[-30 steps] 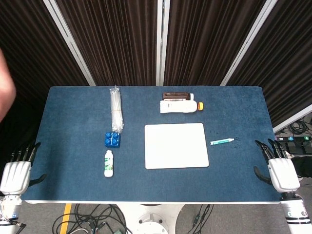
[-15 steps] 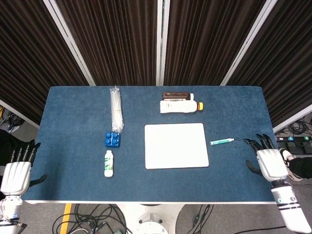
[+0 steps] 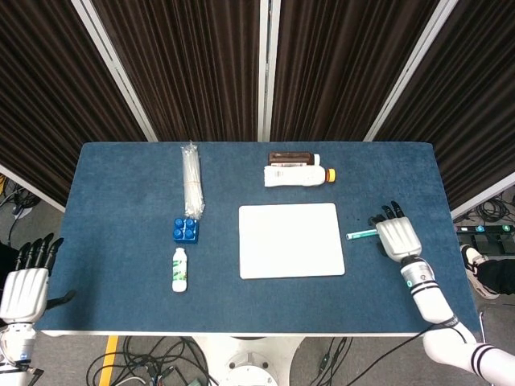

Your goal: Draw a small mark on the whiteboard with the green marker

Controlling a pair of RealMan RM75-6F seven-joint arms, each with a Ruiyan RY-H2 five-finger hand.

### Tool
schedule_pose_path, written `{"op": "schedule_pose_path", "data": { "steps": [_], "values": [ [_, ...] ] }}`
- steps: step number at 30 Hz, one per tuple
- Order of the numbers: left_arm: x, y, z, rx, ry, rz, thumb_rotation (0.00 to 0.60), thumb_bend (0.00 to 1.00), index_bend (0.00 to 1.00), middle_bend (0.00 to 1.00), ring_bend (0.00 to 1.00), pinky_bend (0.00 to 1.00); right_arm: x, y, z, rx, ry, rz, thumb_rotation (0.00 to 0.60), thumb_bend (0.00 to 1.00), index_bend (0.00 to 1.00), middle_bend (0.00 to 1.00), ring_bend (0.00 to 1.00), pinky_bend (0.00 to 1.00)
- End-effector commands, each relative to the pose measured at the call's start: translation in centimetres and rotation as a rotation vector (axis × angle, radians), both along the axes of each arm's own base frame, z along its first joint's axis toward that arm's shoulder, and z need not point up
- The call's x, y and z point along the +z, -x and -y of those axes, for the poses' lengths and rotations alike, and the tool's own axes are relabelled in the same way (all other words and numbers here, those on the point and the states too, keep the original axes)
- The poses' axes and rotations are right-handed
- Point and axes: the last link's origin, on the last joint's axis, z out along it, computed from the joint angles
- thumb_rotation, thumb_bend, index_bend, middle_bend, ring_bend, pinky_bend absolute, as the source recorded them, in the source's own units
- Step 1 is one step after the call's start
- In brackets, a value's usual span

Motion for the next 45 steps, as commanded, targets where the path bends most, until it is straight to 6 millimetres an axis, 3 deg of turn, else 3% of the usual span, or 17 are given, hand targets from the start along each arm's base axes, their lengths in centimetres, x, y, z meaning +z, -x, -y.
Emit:
{"op": "schedule_pose_path", "data": {
  "steps": [1,7,22,34,39,45],
  "values": [
    [0.0,0.0,-0.1,-0.001,0.003,0.002,0.6,0.0,0.09,0.0,0.0,0.0,-1.3,-0.3,0.6,0.011,-0.013,-0.021,0.6,0.23,0.35,0.36,0.12,0.05],
    [-0.2,0.0,-0.1,-0.002,0.012,0.012,0.6,0.0,0.09,0.0,0.0,0.0,-3.0,-0.1,1.1,0.022,-0.013,-0.066,0.6,0.24,0.39,0.4,0.14,0.06],
    [-0.1,0.3,0.2,0.014,0.016,0.032,0.6,0.0,0.09,0.0,0.0,0.0,-4.9,0.0,2.0,0.028,-0.01,-0.067,0.6,0.24,0.46,0.46,0.18,0.08],
    [-0.2,0.6,0.2,0.018,0.013,0.036,0.6,0.0,0.09,0.0,0.0,0.0,-5.6,-0.1,2.4,0.033,-0.015,-0.065,0.6,0.33,0.56,0.48,0.22,0.09],
    [0.0,0.6,0.3,0.013,0.008,0.036,0.6,0.0,0.09,0.0,0.0,0.0,-4.4,-1.8,2.1,0.062,0.011,0.06,0.6,0.35,0.64,0.51,0.27,0.12],
    [0.0,0.4,0.2,-0.002,0.014,0.033,0.6,0.0,0.09,0.0,0.0,0.0,-1.7,-6.1,1.1,0.068,0.004,0.44,0.6,0.36,0.66,0.53,0.29,0.14]
  ]
}}
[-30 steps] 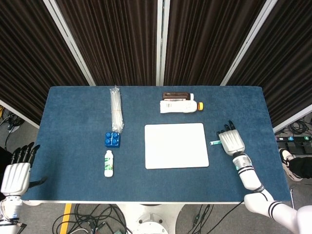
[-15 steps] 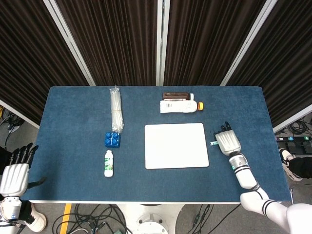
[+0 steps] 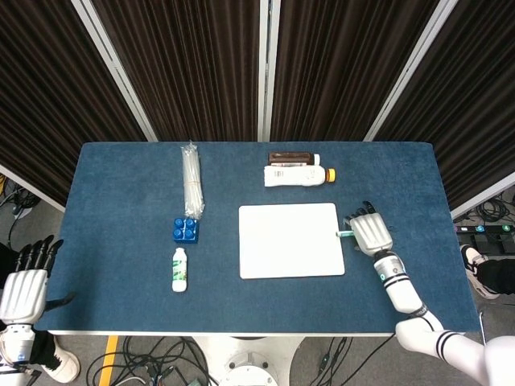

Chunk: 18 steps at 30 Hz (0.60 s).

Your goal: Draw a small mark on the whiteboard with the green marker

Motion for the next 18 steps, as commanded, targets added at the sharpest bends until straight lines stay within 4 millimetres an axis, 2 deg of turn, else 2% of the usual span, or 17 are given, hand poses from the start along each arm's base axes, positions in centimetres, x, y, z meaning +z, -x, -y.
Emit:
{"op": "schedule_pose_path", "data": {
  "steps": [1,4,10,18],
  "values": [
    [0.0,-0.2,-0.1,-0.006,0.001,0.0,0.6,0.0,0.09,0.0,0.0,0.0,2.8,-3.5,-0.4,0.017,0.005,0.307,0.6,0.36,0.66,0.53,0.29,0.14],
    [0.0,-0.3,-0.1,-0.013,0.001,-0.001,0.6,0.0,0.09,0.0,0.0,0.0,2.1,-5.5,-0.5,0.008,-0.036,0.461,0.6,0.37,0.67,0.53,0.29,0.14],
    [0.1,-0.3,0.0,-0.006,-0.004,-0.002,0.6,0.0,0.09,0.0,0.0,0.0,-2.0,-9.2,-0.5,-0.041,-0.187,0.728,0.6,0.37,0.67,0.53,0.29,0.15],
    [0.2,-0.1,0.3,0.003,-0.005,0.003,0.6,0.0,0.09,0.0,0.0,0.0,-6.0,-11.1,0.8,-0.096,-0.202,0.916,0.6,0.37,0.67,0.53,0.29,0.15]
  ]
}}
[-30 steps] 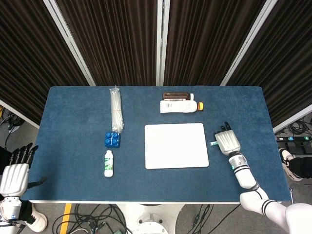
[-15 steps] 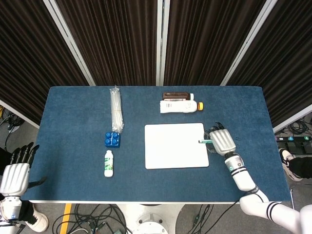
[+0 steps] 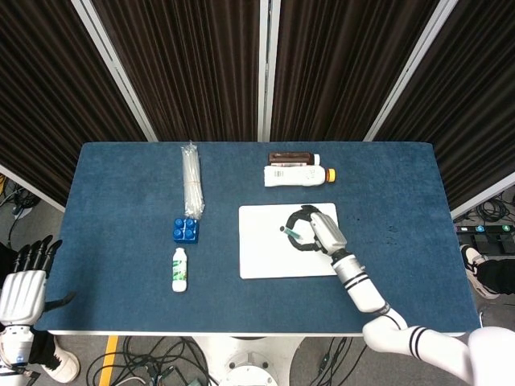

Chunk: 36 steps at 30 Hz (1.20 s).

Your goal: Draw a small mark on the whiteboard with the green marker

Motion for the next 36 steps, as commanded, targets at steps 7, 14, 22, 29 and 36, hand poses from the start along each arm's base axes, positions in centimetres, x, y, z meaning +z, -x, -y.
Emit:
{"op": "schedule_pose_path", "data": {
  "steps": [7,14,22,29,36],
  "values": [
    [-0.1,0.3,0.2,0.011,0.0,0.005,0.6,0.0,0.09,0.0,0.0,0.0,-3.6,-1.2,1.8,-0.032,0.003,0.071,0.6,0.38,0.67,0.54,0.29,0.15],
    [-0.2,0.6,0.4,0.021,0.001,0.012,0.6,0.0,0.09,0.0,0.0,0.0,-5.1,-0.9,2.1,-0.026,-0.008,0.049,0.6,0.38,0.68,0.54,0.29,0.15],
    [-0.3,0.8,0.6,0.026,0.001,0.014,0.6,0.0,0.09,0.0,0.0,0.0,-6.7,-1.7,-0.7,0.026,-0.116,0.088,0.6,0.38,0.68,0.54,0.29,0.15],
    [-0.1,0.8,0.7,0.023,-0.007,0.017,0.6,0.0,0.09,0.0,0.0,0.0,-5.2,-2.3,-1.3,0.03,-0.089,0.131,0.6,0.38,0.68,0.54,0.29,0.15],
    [-0.4,0.8,0.7,0.024,0.004,0.02,0.6,0.0,0.09,0.0,0.0,0.0,-4.8,-1.1,-0.2,-0.023,-0.057,0.099,0.6,0.38,0.68,0.54,0.29,0.15]
  ]
}}
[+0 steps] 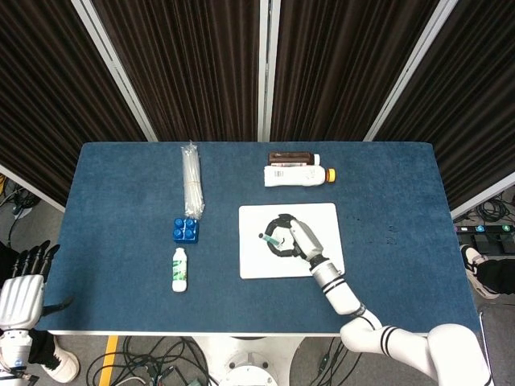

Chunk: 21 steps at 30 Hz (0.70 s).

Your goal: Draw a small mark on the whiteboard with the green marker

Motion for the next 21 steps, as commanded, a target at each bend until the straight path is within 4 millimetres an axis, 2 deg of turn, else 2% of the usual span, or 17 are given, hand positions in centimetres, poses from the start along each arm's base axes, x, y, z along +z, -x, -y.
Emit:
{"op": "schedule_pose_path", "data": {
  "steps": [1,13,17,21],
  "values": [
    [0.0,0.0,-0.1,-0.001,-0.001,-0.001,0.6,0.0,0.09,0.0,0.0,0.0,-0.2,0.3,0.4,-0.015,0.005,-0.013,0.6,0.38,0.68,0.54,0.29,0.15],
    [0.0,0.3,0.1,0.013,-0.001,0.004,0.6,0.0,0.09,0.0,0.0,0.0,-1.5,0.0,1.1,-0.006,0.0,-0.046,0.6,0.38,0.68,0.54,0.29,0.15],
    [0.0,0.4,0.2,0.016,-0.003,0.005,0.6,0.0,0.09,0.0,0.0,0.0,-1.5,0.6,0.7,0.004,-0.014,-0.068,0.6,0.4,0.68,0.54,0.29,0.15],
    [-0.1,0.3,0.2,0.011,0.002,0.005,0.6,0.0,0.09,0.0,0.0,0.0,-0.2,2.4,-0.1,0.009,-0.003,-0.118,0.6,0.42,0.69,0.55,0.29,0.14]
  ]
}}
